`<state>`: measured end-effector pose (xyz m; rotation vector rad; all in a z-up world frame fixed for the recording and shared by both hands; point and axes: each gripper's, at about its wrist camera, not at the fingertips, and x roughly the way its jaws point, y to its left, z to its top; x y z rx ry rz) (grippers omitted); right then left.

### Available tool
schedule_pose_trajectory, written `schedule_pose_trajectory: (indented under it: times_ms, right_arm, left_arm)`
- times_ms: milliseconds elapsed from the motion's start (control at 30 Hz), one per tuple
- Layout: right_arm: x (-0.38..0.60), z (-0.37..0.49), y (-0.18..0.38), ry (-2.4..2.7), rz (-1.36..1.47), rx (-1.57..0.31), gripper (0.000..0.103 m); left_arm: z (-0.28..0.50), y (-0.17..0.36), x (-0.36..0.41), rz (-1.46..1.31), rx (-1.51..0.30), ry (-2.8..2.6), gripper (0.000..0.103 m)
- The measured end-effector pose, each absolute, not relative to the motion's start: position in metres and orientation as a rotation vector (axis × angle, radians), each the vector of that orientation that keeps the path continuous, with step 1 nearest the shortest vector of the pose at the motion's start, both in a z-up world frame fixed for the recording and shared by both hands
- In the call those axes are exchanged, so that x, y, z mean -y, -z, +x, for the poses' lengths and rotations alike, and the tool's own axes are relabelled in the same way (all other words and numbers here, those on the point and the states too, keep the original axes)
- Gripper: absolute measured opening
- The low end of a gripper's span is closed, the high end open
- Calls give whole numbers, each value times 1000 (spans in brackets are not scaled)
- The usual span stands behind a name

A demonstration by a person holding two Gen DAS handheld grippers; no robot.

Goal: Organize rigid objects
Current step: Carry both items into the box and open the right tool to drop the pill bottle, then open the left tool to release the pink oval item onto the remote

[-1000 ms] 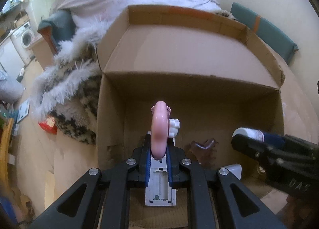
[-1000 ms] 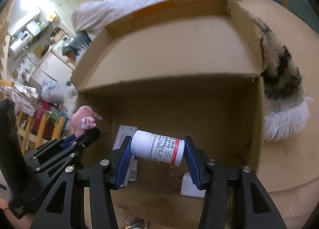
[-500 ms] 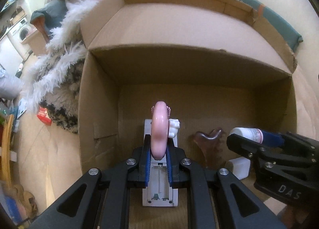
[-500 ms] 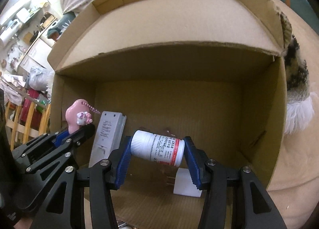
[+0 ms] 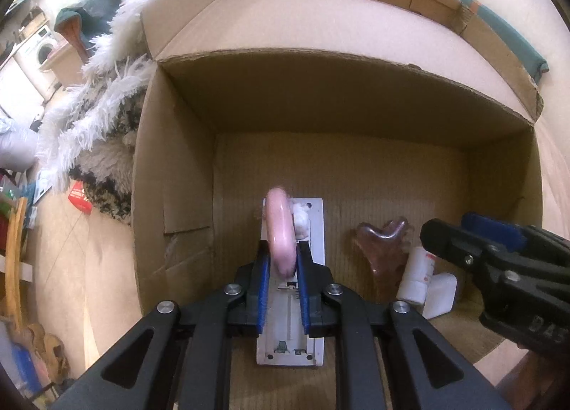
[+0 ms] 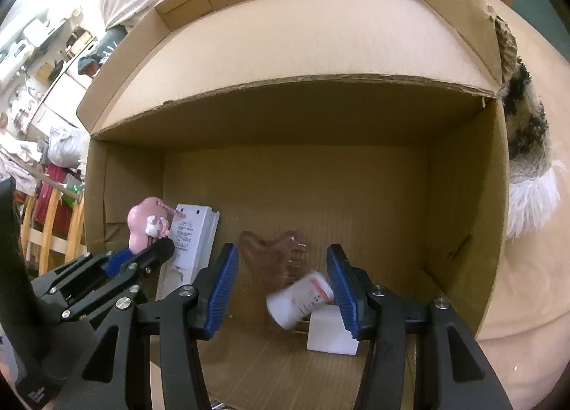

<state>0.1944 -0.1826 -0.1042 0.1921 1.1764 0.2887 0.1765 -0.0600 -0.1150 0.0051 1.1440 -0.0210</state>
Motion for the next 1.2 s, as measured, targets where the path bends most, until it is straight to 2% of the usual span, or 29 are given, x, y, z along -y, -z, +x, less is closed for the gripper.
schedule_pose_trajectory:
  times_ms: [33,67,100,167,300,333,900,1200]
  right_arm:
    - [183,195,104,-292,203,-1174,66]
    - [184,195,104,-296,212,-1172,66]
    - [187,193,104,-297,218,-1171,67]
    - [188,193,102,-293,221,-1161,82]
    - [190,193,96,-320,261,-1124,94]
    - [191,194,95,-324,277,-1120,98]
    - [206,184,75,-327,312,-1057,99]
    - [227,148,56,-308,338,-1027,99]
  left_arm:
    - [176,115,60,4,-1142,18,20]
    - [176,115,60,2,-1141,17,28]
    - [176,115,61,0,-1142,19,40]
    - [176,115,62,3,-1136,24,55]
    - [177,106,60,7,-1108,20,65]
    - [177,106,60,3,-1108,21,65]
    - [165,78,42,-32,-1050,27,66]
    - [139,60,37,-37,-1075,23,66]
